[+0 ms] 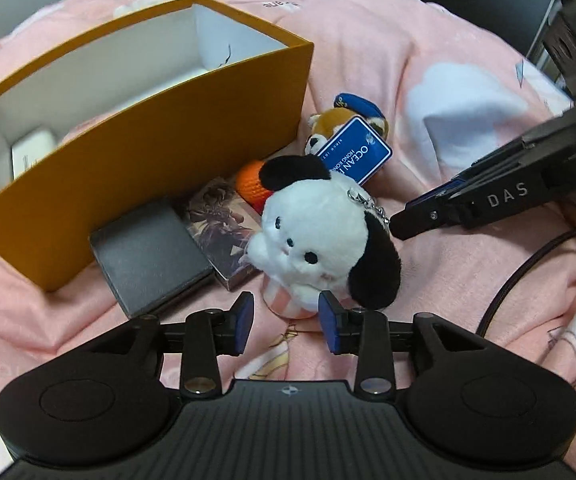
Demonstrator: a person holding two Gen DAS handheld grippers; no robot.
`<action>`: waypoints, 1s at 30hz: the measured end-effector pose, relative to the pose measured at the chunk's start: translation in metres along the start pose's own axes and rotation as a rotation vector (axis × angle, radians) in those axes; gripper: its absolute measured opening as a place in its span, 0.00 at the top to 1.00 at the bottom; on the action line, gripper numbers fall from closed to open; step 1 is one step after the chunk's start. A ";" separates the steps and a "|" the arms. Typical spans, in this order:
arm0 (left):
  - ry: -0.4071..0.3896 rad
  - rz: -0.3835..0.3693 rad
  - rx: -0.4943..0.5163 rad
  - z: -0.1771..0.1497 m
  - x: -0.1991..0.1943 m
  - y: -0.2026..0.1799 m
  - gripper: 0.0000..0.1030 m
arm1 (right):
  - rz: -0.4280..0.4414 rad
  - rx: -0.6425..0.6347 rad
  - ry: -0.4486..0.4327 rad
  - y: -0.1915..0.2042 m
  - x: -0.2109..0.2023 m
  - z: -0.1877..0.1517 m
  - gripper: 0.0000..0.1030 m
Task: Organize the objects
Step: 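Grasp the white plush keychain with the left tool while the right tool grasps the bear keychain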
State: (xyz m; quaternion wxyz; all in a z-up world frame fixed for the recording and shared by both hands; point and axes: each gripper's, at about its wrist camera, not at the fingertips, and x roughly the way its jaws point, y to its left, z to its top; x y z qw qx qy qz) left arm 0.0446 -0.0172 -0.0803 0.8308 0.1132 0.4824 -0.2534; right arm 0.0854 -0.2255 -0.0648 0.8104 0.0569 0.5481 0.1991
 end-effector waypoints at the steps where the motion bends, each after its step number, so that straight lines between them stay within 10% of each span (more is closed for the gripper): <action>1: -0.004 0.005 0.014 -0.001 0.001 -0.002 0.59 | 0.003 -0.003 0.006 0.001 0.002 0.000 0.75; 17: -0.140 0.028 -0.106 0.007 -0.004 0.004 0.59 | 0.082 0.001 -0.157 0.018 0.009 0.022 0.83; 30: -0.092 0.032 -0.287 0.021 0.017 0.019 0.34 | 0.106 0.034 -0.190 0.019 0.020 0.028 0.82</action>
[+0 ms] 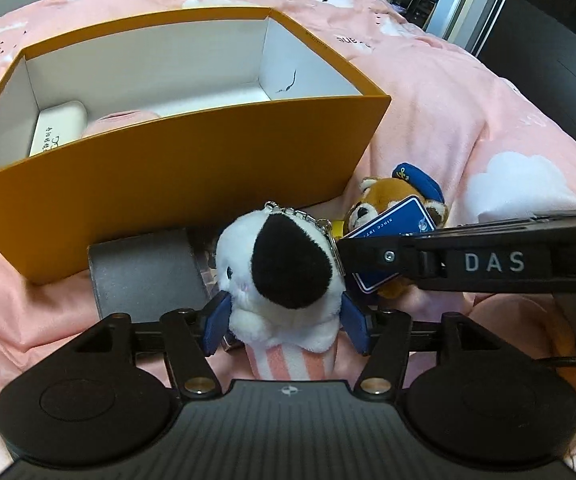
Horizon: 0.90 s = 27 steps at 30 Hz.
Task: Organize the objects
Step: 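Grasp the white plush keychain with the left tool while the right tool grasps the bear keychain, then carry the white plush and bear keychain over the orange box with both tools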
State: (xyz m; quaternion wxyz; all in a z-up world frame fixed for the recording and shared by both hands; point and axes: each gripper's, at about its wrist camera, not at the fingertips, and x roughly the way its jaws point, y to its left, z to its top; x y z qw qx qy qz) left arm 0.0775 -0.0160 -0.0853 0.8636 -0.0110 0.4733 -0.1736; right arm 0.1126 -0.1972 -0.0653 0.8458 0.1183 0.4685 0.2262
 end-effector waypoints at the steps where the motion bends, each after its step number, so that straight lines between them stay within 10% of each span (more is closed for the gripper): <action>1: 0.000 -0.001 -0.005 0.000 0.001 0.000 0.34 | -0.004 -0.002 -0.007 0.000 -0.003 -0.001 0.81; 13: -0.099 0.000 -0.083 0.002 -0.028 0.015 0.45 | -0.183 -0.010 -0.093 0.000 -0.051 -0.019 0.48; 18: -0.129 0.025 -0.120 0.005 -0.035 0.024 0.45 | -0.180 0.055 0.010 -0.016 -0.019 -0.016 0.48; 27: -0.011 0.158 -0.019 0.005 -0.018 0.005 0.34 | -0.266 -0.117 -0.055 0.003 0.013 -0.012 0.47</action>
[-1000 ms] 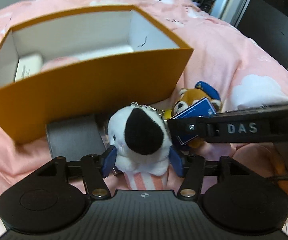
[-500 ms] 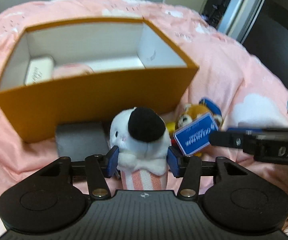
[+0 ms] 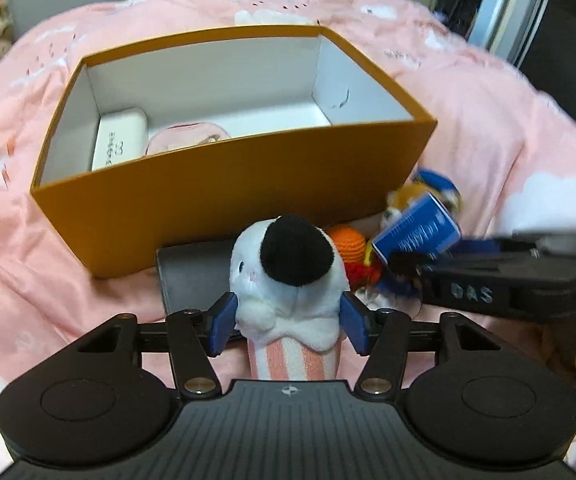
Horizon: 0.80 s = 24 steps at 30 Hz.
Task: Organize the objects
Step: 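Carry the white plush and bear keychain over the orange box with both tools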
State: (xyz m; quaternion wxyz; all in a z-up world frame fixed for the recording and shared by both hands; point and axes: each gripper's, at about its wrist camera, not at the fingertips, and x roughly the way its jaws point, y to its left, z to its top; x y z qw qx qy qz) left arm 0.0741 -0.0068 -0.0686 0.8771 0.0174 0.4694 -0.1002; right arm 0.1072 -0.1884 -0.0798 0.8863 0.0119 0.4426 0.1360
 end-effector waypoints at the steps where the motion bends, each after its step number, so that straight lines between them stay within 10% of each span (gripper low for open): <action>1: 0.006 0.017 0.022 0.000 0.002 -0.004 0.30 | -0.001 -0.013 -0.009 0.001 0.002 0.000 0.47; 10: 0.037 0.051 0.153 -0.007 0.017 -0.028 0.32 | 0.037 -0.021 -0.004 -0.004 0.022 0.005 0.45; 24: -0.074 -0.109 -0.003 -0.008 -0.019 0.010 0.42 | 0.122 -0.011 -0.041 -0.009 -0.018 0.010 0.56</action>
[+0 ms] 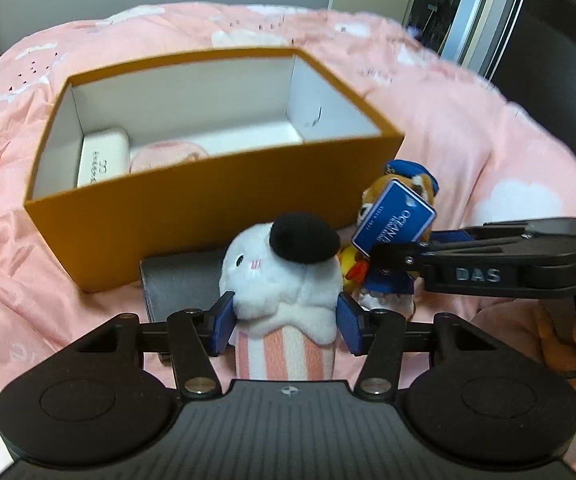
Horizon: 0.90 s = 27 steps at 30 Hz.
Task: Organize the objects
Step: 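Carry the white plush and bear keychain over the orange box with both tools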
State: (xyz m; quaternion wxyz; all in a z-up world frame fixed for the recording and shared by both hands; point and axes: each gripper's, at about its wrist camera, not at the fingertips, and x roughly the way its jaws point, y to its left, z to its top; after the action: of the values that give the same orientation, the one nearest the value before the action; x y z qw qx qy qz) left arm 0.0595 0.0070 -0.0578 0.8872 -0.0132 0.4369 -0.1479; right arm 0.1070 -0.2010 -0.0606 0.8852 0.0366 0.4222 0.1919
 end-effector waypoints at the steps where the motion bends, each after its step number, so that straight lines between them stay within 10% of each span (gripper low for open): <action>1: -0.006 -0.014 -0.007 0.002 -0.004 0.002 0.42 | 0.007 -0.003 -0.012 0.000 -0.007 0.002 0.56; 19: -0.211 -0.191 -0.189 0.096 -0.080 0.041 0.42 | 0.220 -0.143 -0.119 0.014 -0.075 0.107 0.56; 27: -0.173 -0.237 -0.306 0.159 -0.032 0.064 0.42 | 0.237 -0.233 -0.022 0.015 -0.036 0.171 0.56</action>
State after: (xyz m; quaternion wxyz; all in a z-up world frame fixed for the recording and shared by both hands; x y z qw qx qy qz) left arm 0.1807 0.0600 0.0553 0.8855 -0.2116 0.3718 -0.1815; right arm 0.2115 -0.1836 0.0788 0.8592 -0.0146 0.3802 0.3422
